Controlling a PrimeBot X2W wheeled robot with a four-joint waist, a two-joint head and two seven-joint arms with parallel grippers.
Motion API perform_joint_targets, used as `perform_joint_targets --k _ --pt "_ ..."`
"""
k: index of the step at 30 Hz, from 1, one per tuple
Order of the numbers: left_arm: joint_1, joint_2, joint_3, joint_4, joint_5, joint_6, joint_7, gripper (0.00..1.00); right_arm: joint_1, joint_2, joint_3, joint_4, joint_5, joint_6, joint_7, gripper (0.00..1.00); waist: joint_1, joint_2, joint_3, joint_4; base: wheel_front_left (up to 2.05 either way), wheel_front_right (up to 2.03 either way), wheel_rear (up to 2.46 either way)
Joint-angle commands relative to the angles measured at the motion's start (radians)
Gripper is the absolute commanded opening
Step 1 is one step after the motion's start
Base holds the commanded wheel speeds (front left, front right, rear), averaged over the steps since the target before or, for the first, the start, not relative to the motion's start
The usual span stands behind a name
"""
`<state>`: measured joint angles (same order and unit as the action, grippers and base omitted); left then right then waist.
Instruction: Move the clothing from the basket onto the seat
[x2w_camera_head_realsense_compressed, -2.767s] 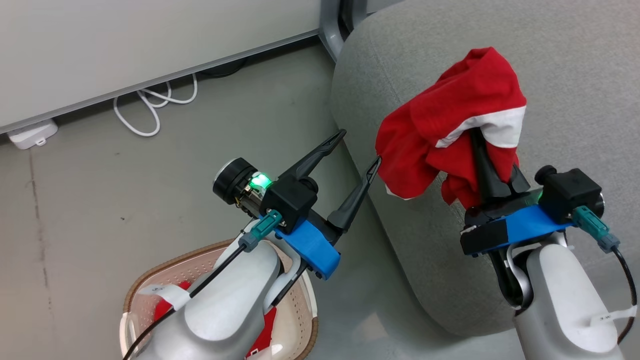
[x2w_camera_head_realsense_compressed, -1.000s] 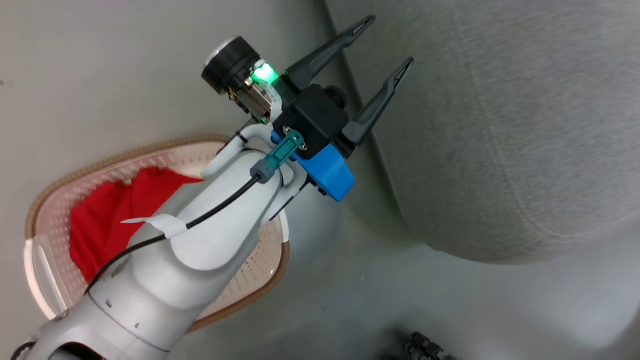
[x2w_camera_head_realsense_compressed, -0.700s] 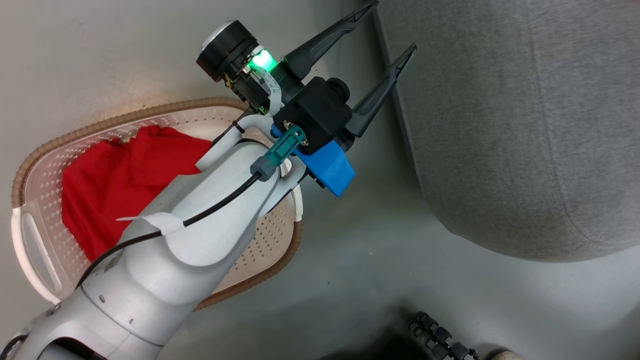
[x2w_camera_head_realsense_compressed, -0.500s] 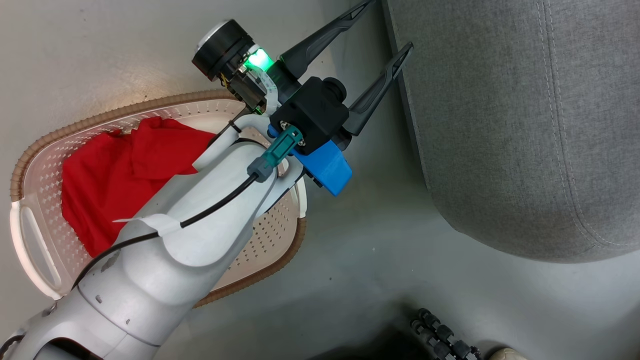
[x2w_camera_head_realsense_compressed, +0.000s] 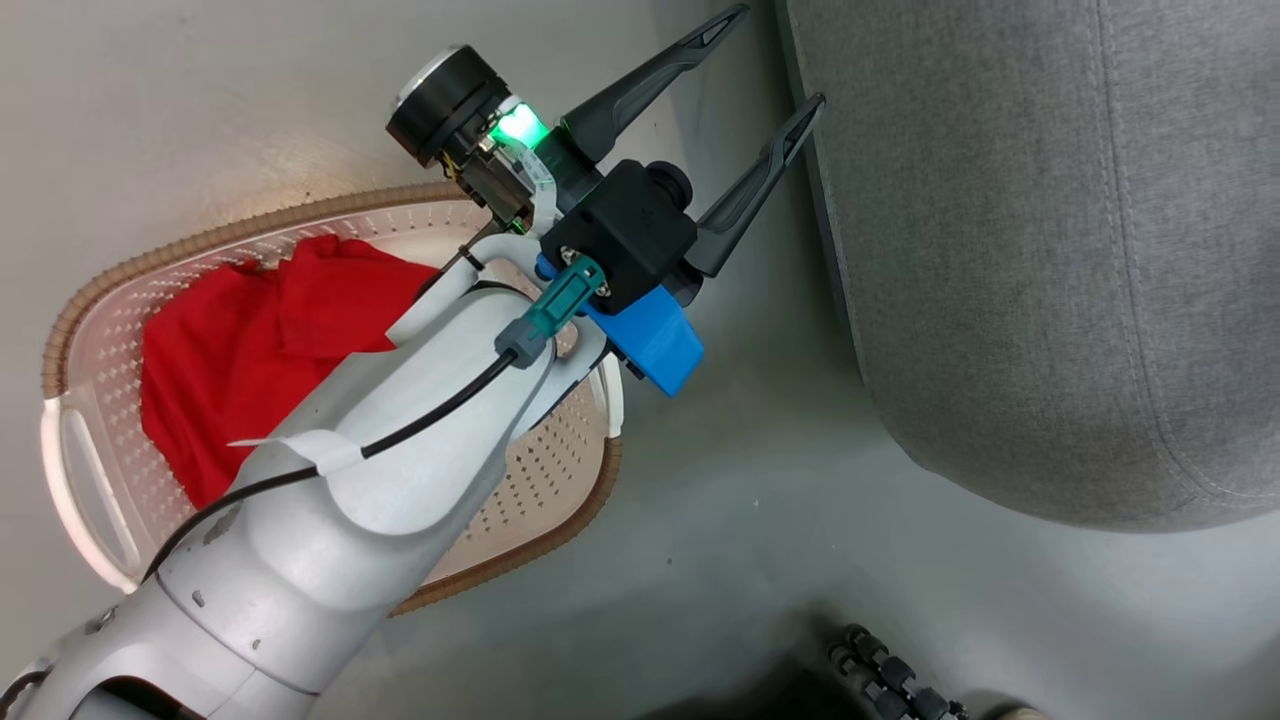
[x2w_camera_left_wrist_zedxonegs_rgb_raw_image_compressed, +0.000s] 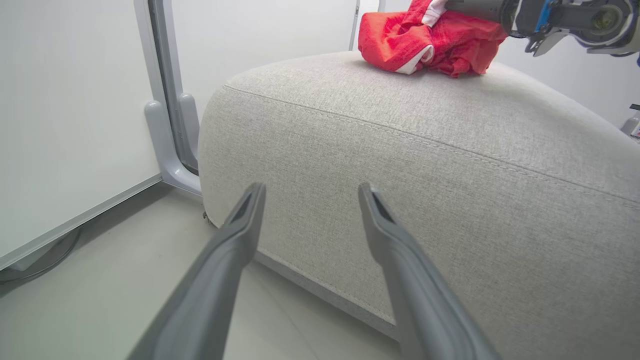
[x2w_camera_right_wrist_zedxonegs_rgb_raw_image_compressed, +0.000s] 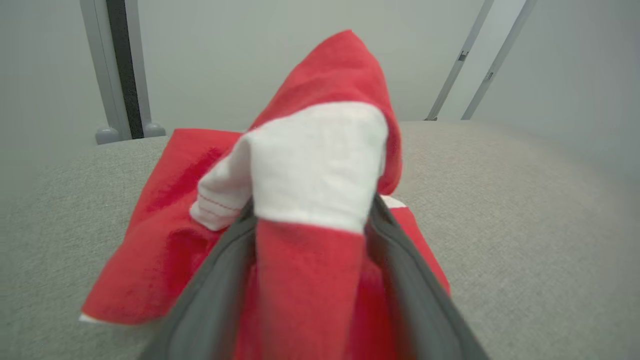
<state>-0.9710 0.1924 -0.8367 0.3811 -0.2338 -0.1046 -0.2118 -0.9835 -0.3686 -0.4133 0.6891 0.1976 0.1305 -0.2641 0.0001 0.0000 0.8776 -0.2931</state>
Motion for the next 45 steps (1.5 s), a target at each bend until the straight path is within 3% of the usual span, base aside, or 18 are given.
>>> perform_joint_targets --k 1,11,21,34,45 --pt "0.000 0.003 0.003 0.003 -0.006 0.005 -0.009 1.00 0.034 0.006 -0.011 -0.026 0.002 0.001 0.000 1.00 -0.0001 0.0000 -0.019 0.004 0.00 0.00 0.00" --pt "0.079 -0.021 0.026 0.031 -0.047 0.027 -0.048 1.00 0.327 0.094 -0.026 -0.326 -0.044 0.001 -0.001 1.00 -0.0001 0.0000 -0.176 0.010 0.00 0.00 0.00" --pt "0.245 -0.036 0.143 -0.041 -0.073 0.059 -0.054 1.00 0.536 0.152 0.109 -0.538 -0.066 0.001 -0.001 1.00 -0.0001 0.0000 -0.401 0.060 0.00 0.00 0.00" --pt "0.515 -0.064 0.354 -0.141 -0.024 0.055 -0.055 1.00 0.769 0.205 0.234 -0.636 -0.078 0.001 0.000 1.00 -0.0001 0.0000 -0.669 0.206 0.00 0.00 0.00" --pt "0.715 -0.084 0.518 -0.164 0.015 0.027 -0.055 1.00 0.900 0.260 0.320 -0.624 -0.067 0.001 0.000 1.00 -0.0001 0.0000 -0.796 0.294 0.00 0.00 0.00"
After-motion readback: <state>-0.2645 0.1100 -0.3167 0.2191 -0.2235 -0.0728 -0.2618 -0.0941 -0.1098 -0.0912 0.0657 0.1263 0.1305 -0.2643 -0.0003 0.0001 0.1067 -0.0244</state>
